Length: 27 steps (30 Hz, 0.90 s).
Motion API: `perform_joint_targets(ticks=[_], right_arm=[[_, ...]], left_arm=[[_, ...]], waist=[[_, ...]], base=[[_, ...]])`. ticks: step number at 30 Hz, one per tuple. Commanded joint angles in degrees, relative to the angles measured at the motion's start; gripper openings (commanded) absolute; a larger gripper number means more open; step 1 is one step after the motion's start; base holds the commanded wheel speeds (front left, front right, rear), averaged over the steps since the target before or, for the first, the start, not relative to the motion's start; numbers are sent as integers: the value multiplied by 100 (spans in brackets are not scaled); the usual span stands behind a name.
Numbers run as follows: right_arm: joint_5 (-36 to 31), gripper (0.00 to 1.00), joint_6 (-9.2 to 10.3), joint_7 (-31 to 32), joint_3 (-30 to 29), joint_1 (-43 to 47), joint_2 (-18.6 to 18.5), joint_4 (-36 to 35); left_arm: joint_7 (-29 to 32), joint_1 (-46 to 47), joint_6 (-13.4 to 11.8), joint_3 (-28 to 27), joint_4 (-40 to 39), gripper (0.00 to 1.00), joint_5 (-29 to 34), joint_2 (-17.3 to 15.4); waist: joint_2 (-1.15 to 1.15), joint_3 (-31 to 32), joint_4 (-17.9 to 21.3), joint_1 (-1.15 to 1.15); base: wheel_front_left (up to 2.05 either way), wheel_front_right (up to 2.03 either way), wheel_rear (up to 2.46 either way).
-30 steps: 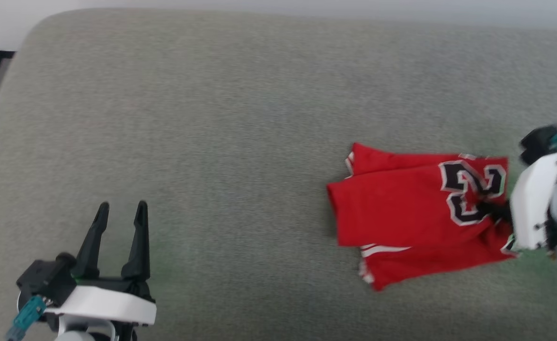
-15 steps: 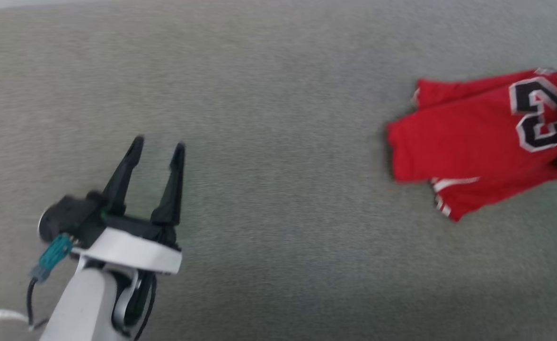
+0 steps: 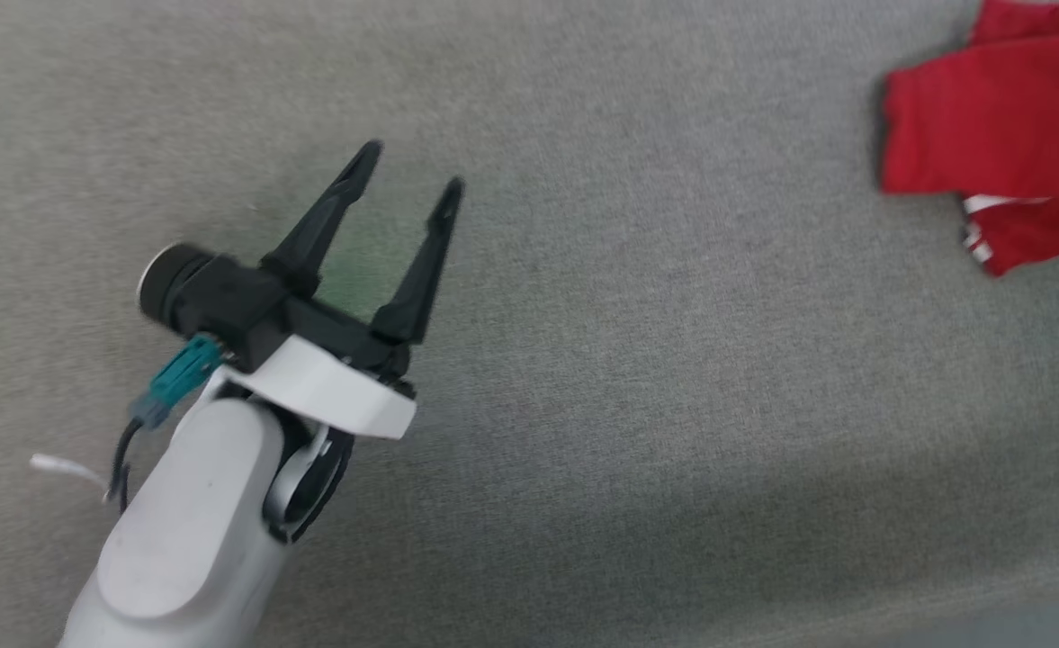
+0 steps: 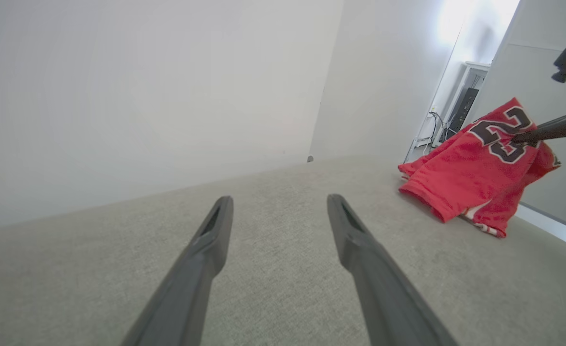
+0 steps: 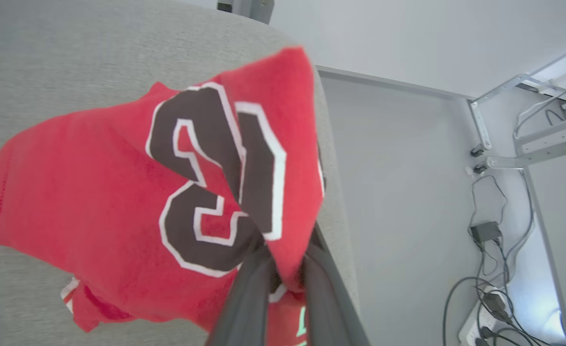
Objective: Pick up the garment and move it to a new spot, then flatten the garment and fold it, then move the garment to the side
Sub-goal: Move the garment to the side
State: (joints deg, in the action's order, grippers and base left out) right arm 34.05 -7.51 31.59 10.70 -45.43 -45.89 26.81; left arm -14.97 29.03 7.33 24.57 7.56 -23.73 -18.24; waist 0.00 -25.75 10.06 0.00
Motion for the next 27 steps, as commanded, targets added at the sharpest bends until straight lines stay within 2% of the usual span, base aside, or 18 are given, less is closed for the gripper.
perform_joint_targets(ticks=[1,8,17,20,21,22,27], right_arm=[[-125,0,5,-123,-36,-134,-27,109],[-966,0,5,-862,-185,-684,49,978],[-2019,0,5,-1777,-626,-1333,566,2359],[-2164,41,4,-1879,-701,-1477,799,2680],[-2194,47,4,-1881,-716,-1519,804,2747],[-2217,100,5,-1975,-754,-1637,781,2855],[-2205,100,4,-2283,-812,-1739,830,2998]], left_arm=[[-28,157,20,77,30,100,-24,-29],[-28,710,20,563,143,100,-90,-52],[-28,1053,20,790,182,100,-153,-21],[-28,1033,20,701,161,100,-151,-62],[-28,1000,20,658,145,100,-152,-76],[-28,923,20,546,107,100,-131,-89],[-28,697,20,229,-1,100,-76,-140]], waist=[[0,-195,147,0],[0,-556,131,0],[0,-822,-105,0],[0,-829,-145,0],[0,-824,-152,0],[0,-806,-155,0],[0,-682,-137,0]], base=[[0,0,0],[0,0,0],[0,0,0],[0,0,0],[0,0,0],[0,0,0],[0,0,0]])
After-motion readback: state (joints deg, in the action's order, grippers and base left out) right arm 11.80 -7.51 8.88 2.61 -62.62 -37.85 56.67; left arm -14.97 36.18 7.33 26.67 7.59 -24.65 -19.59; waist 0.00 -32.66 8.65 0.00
